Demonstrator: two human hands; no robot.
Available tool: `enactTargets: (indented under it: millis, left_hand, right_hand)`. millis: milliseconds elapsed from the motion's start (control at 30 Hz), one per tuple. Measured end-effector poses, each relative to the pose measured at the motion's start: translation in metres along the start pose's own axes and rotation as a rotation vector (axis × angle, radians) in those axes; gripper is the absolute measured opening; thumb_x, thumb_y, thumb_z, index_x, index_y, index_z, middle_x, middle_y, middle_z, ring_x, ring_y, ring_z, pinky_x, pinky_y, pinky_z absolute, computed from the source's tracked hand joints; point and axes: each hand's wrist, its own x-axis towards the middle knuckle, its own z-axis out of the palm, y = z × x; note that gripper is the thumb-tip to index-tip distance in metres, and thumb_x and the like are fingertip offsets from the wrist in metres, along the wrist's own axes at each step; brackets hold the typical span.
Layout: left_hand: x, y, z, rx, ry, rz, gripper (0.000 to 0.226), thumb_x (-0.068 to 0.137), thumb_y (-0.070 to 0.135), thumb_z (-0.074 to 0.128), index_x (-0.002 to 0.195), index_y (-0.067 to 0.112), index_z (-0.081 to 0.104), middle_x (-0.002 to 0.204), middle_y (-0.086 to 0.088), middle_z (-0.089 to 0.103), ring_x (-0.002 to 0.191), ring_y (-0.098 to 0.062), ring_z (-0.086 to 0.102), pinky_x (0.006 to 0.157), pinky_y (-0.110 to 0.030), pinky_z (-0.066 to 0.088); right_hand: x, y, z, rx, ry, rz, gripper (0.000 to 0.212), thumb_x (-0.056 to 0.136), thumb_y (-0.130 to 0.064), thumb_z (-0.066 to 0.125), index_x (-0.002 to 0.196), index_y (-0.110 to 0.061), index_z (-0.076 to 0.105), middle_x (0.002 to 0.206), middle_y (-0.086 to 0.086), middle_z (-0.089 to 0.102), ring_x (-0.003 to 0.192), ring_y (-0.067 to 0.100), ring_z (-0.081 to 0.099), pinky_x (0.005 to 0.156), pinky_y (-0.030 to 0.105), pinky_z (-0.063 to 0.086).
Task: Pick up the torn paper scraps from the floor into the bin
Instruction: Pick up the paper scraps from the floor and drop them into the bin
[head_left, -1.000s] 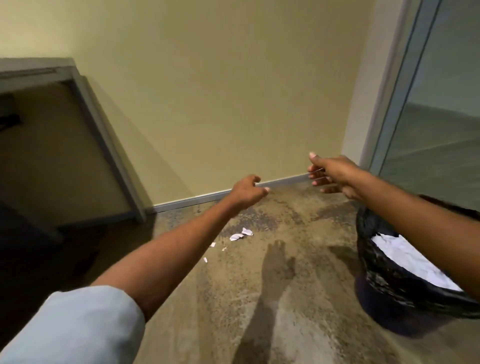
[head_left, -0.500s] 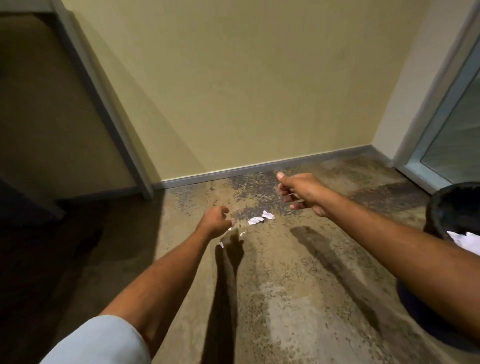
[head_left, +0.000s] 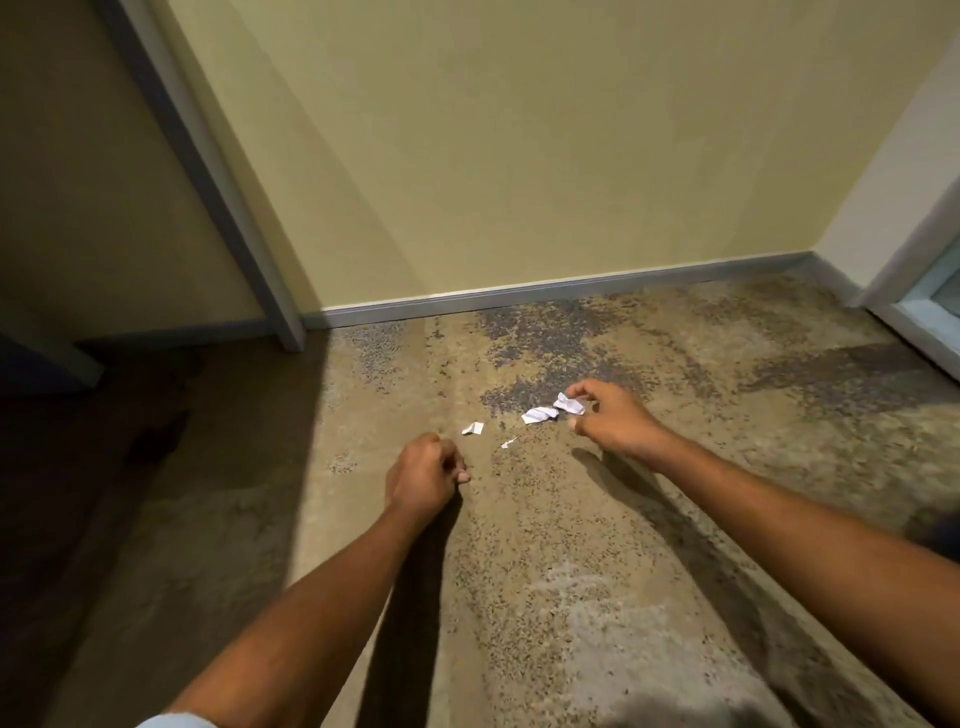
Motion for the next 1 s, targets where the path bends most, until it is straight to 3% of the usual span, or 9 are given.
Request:
enactTargets:
  millis: [67,133,167,267,400,533,700,833,1000]
  left_hand:
    - [0.003,-0.001,0.003,-0.016,0.037,0.013,0.015,0.092,0.025,0.078,0.082,0.025,0.068,0.089,0.013,0.061,0.086,-0.012,0.062,0.062,-0.027,0.045]
    - [0.011,0.0,0.003,-0.045,0.075,0.024,0.016,0.093,0.026,0.078,0.083,0.026,0.066,0.09,0.013,0.063,0.084,-0.011,0.062,0.065,-0.03,0.053]
    - [0.015,0.002,0.001,-0.062,0.095,0.022,0.016,0.093,0.028,0.079,0.084,0.027,0.066,0.091,0.013,0.063,0.084,-0.01,0.062,0.068,-0.031,0.056]
    - [0.026,0.011,-0.002,-0.089,0.113,0.034,0.016,0.088,0.031,0.083,0.087,0.029,0.067,0.101,0.014,0.062,0.094,-0.011,0.059,0.076,-0.035,0.058]
    - [0.037,0.025,0.001,-0.112,0.117,0.063,0.012,0.087,0.024,0.084,0.088,0.024,0.072,0.118,0.015,0.067,0.109,-0.011,0.059,0.083,-0.032,0.056]
    - [0.043,0.029,0.015,-0.109,0.078,0.022,0.017,0.089,0.023,0.084,0.081,0.027,0.069,0.091,0.018,0.069,0.09,-0.006,0.065,0.072,-0.029,0.057]
    - [0.052,0.03,0.02,-0.083,0.109,0.021,0.02,0.092,0.007,0.075,0.083,0.025,0.074,0.085,0.015,0.072,0.081,-0.006,0.066,0.069,-0.026,0.055]
    - [0.056,0.028,0.023,-0.135,0.088,0.028,0.021,0.093,0.004,0.074,0.089,0.025,0.074,0.092,0.009,0.075,0.084,-0.01,0.07,0.077,-0.035,0.064]
    - [0.058,0.047,0.024,-0.2,-0.029,0.099,0.02,0.093,0.012,0.079,0.111,0.019,0.079,0.106,0.001,0.077,0.092,-0.01,0.071,0.084,-0.034,0.065]
  right_hand:
    - [0.004,0.008,0.008,-0.053,-0.008,-0.053,0.058,0.095,-0.012,0.077,0.146,-0.032,0.058,0.141,0.003,0.053,0.108,0.008,0.057,0.086,0.026,0.05]
    - [0.01,0.013,0.016,-0.141,-0.065,-0.09,0.077,0.093,-0.011,0.078,0.157,-0.038,0.044,0.164,0.002,0.036,0.142,0.023,0.046,0.114,0.038,0.041]
    - [0.013,0.013,0.02,-0.209,-0.1,-0.095,0.086,0.091,-0.008,0.078,0.161,-0.04,0.038,0.172,0.002,0.025,0.153,0.03,0.035,0.119,0.042,0.033]
    - [0.022,0.013,0.033,-0.397,-0.183,-0.11,0.103,0.089,0.0,0.072,0.166,-0.045,0.021,0.179,0.001,0.002,0.163,0.036,0.01,0.126,0.06,0.026]
    - [0.028,0.015,0.049,-0.517,-0.215,-0.138,0.102,0.096,-0.001,0.064,0.165,-0.053,0.01,0.178,-0.007,-0.011,0.164,0.034,-0.007,0.126,0.068,0.016]
    - [0.032,0.018,0.054,-0.634,-0.155,-0.219,0.078,0.101,-0.008,0.061,0.164,-0.043,0.031,0.179,-0.005,0.004,0.163,0.036,0.009,0.126,0.064,0.02]
    - [0.031,0.029,0.059,-0.614,-0.011,-0.306,0.053,0.101,-0.008,0.064,0.15,-0.027,0.055,0.168,0.0,0.035,0.149,0.025,0.038,0.124,0.05,0.034]
    - [0.034,0.036,0.058,-0.639,0.034,-0.358,0.033,0.1,-0.019,0.07,0.132,-0.019,0.062,0.14,-0.002,0.057,0.128,0.015,0.05,0.115,0.037,0.046]
    - [0.03,0.038,0.057,-0.586,0.095,-0.369,0.007,0.102,-0.017,0.068,0.098,-0.02,0.063,0.102,-0.006,0.061,0.102,0.013,0.054,0.094,0.034,0.056]
